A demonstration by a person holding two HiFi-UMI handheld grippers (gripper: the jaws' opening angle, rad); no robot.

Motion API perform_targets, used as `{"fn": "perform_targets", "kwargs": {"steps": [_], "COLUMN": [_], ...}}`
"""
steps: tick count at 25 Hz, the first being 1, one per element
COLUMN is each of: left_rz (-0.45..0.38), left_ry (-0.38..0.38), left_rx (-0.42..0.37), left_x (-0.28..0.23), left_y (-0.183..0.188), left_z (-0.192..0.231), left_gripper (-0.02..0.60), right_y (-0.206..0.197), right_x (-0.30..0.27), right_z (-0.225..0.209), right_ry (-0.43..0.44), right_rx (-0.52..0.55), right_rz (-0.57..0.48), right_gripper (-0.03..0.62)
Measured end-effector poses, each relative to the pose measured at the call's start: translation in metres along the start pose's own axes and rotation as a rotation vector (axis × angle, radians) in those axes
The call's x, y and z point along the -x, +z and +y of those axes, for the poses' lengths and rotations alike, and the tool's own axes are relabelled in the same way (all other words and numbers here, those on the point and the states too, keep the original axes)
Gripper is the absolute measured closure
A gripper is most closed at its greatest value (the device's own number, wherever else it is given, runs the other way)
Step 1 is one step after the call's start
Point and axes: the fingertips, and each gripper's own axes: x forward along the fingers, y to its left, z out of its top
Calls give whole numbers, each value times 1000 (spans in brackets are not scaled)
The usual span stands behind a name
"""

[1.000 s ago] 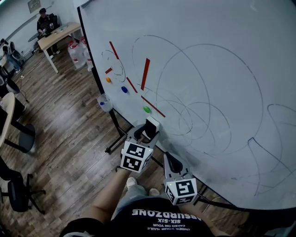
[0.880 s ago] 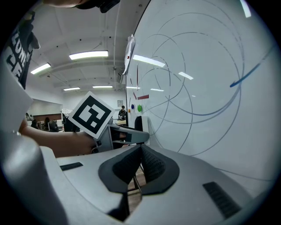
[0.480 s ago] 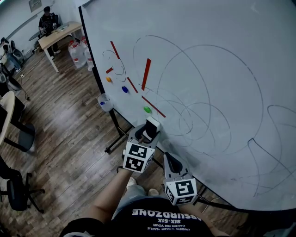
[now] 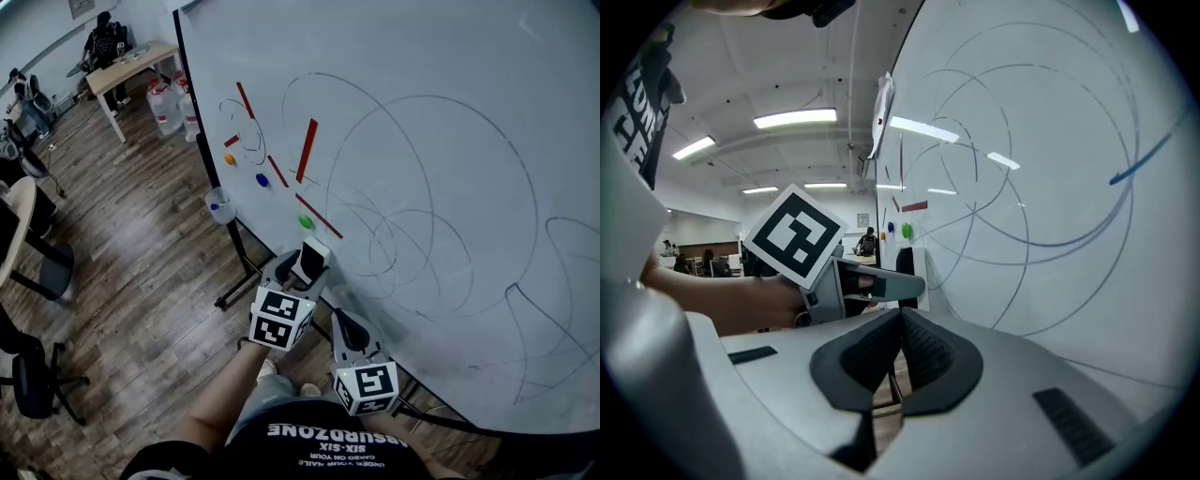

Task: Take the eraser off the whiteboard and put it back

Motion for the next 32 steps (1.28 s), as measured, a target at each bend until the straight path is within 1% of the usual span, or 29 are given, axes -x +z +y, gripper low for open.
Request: {"fn": "perform_targets", "kwargs": {"steps": [4, 10, 14, 17, 23, 28, 32], "left_rz": [-20, -39, -54, -50, -67, -68, -75], "left_ry": [-8, 5, -16, -21, 4, 21, 38], "left_rx": [27, 65, 94, 98, 100, 82, 85], "left_x": [12, 29, 39, 46, 61, 71, 79], "left_y": [4, 3, -1, -5, -5, -6, -8], "left_z": [-2, 3, 2, 1, 3, 4, 5], "left_gripper": [328, 330, 330, 330, 333, 373, 471], "right_y": [0, 1, 2, 3, 6, 7, 7], "right_x": [-3, -8, -10, -11, -11, -12, -13], "right_z": [4, 14, 21, 25, 28, 30, 31], "right_ry": [15, 50, 69, 77, 79, 81, 77], "right_rx": [0, -1, 4, 6, 7, 8, 10], "right_rz": [-1, -5, -9, -13, -31, -33, -31], "right_gripper": [595, 596, 595, 596, 595, 595, 597]}}
